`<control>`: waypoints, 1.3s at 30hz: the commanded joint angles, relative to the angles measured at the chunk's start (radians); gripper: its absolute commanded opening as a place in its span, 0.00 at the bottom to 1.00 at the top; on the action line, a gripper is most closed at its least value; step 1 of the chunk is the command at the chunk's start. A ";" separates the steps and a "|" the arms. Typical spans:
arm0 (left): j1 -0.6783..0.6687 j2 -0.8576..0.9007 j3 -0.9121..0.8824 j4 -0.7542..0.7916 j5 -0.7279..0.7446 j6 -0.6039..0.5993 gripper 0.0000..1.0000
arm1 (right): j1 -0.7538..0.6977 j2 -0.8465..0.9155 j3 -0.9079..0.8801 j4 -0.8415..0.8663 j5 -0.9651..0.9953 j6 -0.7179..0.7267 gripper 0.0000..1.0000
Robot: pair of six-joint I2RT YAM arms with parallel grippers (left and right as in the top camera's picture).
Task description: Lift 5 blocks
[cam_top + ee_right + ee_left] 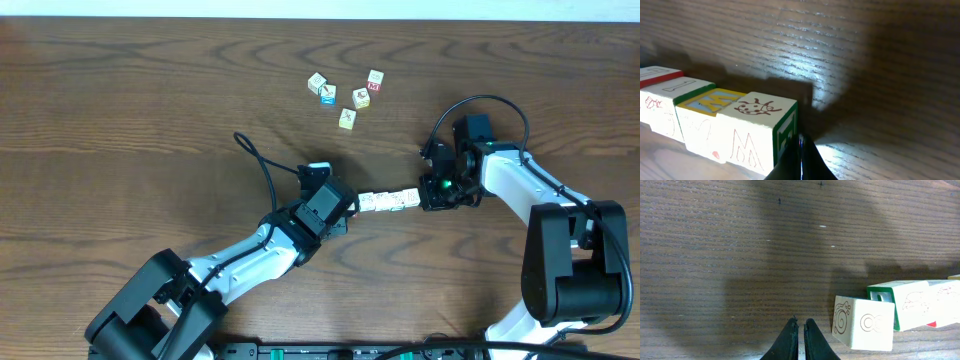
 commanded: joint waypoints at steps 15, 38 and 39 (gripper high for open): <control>0.003 0.014 -0.006 0.003 -0.003 -0.013 0.08 | 0.011 0.008 -0.002 -0.019 -0.062 -0.005 0.01; 0.084 0.014 -0.006 0.000 -0.040 0.125 0.08 | 0.010 0.008 -0.002 0.191 0.056 0.055 0.05; 0.095 0.014 -0.006 0.008 -0.040 0.132 0.08 | 0.011 0.008 -0.002 0.195 0.056 0.055 0.05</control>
